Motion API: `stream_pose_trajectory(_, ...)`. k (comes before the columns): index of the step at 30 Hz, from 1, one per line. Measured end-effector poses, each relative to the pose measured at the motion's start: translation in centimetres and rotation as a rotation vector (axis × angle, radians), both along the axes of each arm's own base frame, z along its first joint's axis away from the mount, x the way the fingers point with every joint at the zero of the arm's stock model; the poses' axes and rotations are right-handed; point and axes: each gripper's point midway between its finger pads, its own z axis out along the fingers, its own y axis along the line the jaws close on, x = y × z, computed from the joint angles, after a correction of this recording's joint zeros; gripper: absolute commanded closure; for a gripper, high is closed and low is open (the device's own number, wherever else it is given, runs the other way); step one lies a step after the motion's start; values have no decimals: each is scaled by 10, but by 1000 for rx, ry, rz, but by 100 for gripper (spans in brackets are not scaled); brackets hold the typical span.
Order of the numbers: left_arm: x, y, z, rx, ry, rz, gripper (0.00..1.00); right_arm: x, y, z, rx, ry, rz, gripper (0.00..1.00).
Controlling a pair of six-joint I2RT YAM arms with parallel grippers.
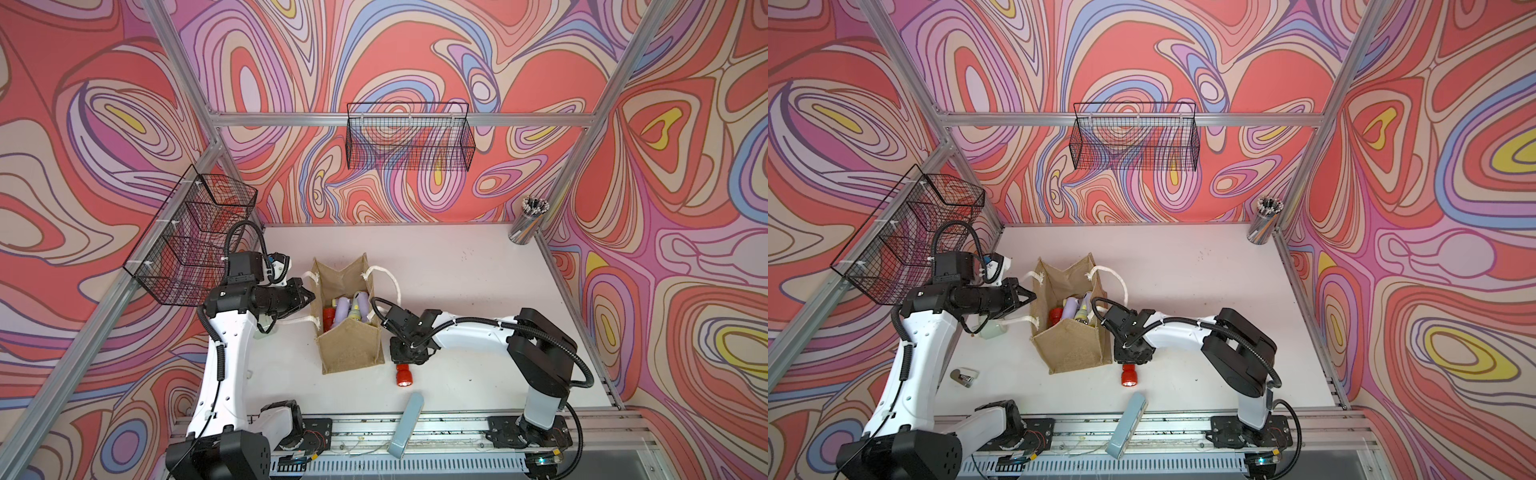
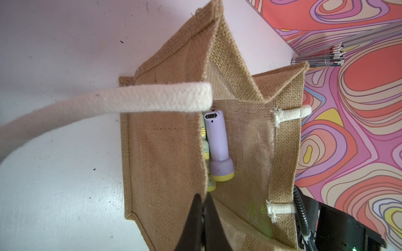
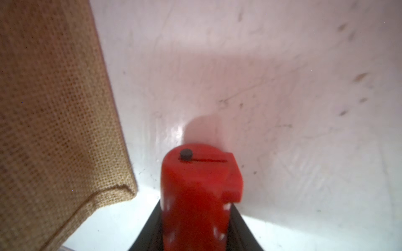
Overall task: Put the flashlights into the tote bags
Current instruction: Pick up the flashlight from the center of the board, then place the flashlight in the canvas bag.
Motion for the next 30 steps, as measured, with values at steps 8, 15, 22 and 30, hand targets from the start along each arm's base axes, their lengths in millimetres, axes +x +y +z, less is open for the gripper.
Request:
stream_pose_trajectory(8, 0, 0, 0, 0, 1, 1, 93, 45, -99, 34, -141, -122, -217, 80)
stream_pose_trajectory(15, 1, -3, 1, -23, 5, 4, 93, 92, -112, 175, -77, -450, -286, 85)
stream_pose_trajectory(22, 0, -7, 2, -28, 8, -5, 93, 117, -85, 281, 123, -670, -272, 87)
stream_pose_trajectory(30, 0, -9, 2, -29, 10, -10, 93, 106, 57, 351, 419, -796, 50, 87)
